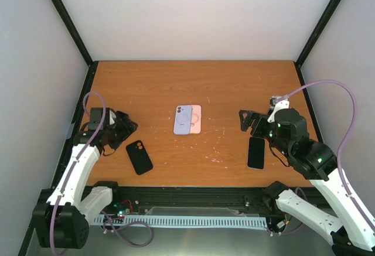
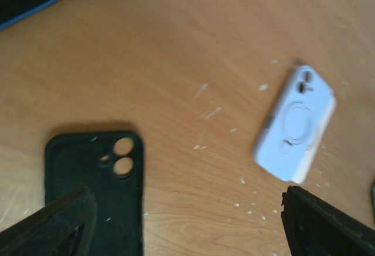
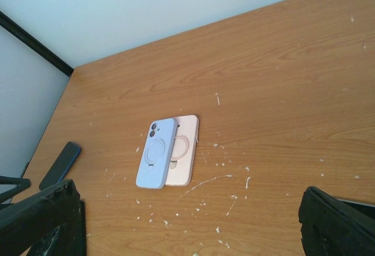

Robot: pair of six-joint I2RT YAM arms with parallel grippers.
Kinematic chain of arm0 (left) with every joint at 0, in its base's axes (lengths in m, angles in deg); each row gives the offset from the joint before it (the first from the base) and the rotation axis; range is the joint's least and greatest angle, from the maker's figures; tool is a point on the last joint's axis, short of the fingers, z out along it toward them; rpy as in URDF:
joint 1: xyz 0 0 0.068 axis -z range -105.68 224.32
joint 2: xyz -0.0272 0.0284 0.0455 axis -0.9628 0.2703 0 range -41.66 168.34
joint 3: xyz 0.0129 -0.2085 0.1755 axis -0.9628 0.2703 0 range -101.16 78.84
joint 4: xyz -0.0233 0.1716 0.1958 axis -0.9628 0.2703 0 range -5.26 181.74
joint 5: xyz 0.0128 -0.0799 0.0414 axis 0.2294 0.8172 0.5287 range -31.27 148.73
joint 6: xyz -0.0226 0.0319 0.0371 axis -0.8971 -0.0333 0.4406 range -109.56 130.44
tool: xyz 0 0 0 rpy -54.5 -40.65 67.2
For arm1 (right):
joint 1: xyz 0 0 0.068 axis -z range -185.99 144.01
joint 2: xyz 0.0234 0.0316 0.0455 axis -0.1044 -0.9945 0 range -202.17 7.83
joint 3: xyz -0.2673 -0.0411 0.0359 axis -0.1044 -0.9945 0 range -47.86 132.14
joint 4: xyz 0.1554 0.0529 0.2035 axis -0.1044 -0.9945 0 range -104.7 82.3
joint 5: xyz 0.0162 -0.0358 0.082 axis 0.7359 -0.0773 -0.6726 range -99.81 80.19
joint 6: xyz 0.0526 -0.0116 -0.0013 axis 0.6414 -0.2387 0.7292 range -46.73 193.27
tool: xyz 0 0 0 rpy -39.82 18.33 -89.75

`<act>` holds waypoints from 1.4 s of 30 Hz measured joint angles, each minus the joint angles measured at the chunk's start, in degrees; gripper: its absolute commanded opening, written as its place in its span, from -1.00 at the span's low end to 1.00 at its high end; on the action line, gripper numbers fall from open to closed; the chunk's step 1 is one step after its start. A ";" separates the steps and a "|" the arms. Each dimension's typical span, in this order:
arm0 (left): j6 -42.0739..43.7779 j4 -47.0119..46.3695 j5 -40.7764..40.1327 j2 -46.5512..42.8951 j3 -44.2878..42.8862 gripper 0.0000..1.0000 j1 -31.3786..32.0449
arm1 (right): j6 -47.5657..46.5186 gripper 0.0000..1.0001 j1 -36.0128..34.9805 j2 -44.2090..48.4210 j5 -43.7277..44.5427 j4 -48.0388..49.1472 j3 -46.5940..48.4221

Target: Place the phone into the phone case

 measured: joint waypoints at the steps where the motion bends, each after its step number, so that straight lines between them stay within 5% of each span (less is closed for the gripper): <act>1: -0.83 0.04 -0.79 0.15 1.62 0.58 -0.02 | 0.13 1.00 0.00 0.28 -0.44 0.24 -0.68; 7: -5.05 -0.28 -3.85 1.79 5.81 0.05 -0.02 | 0.96 1.00 0.02 1.11 -2.69 1.49 -3.28; 26: -14.12 -2.49 -12.28 10.99 11.58 -0.12 -0.07 | 6.21 1.00 0.07 -1.77 -3.80 0.07 -7.02; 36: -14.03 -5.75 -11.47 12.02 14.23 -0.43 -0.07 | 10.84 1.00 0.09 -5.90 -0.04 -2.84 -8.98; 42: -12.98 -8.85 -10.01 13.57 14.45 -0.79 -0.13 | 10.75 1.00 3.30 -15.17 5.53 -4.48 -9.60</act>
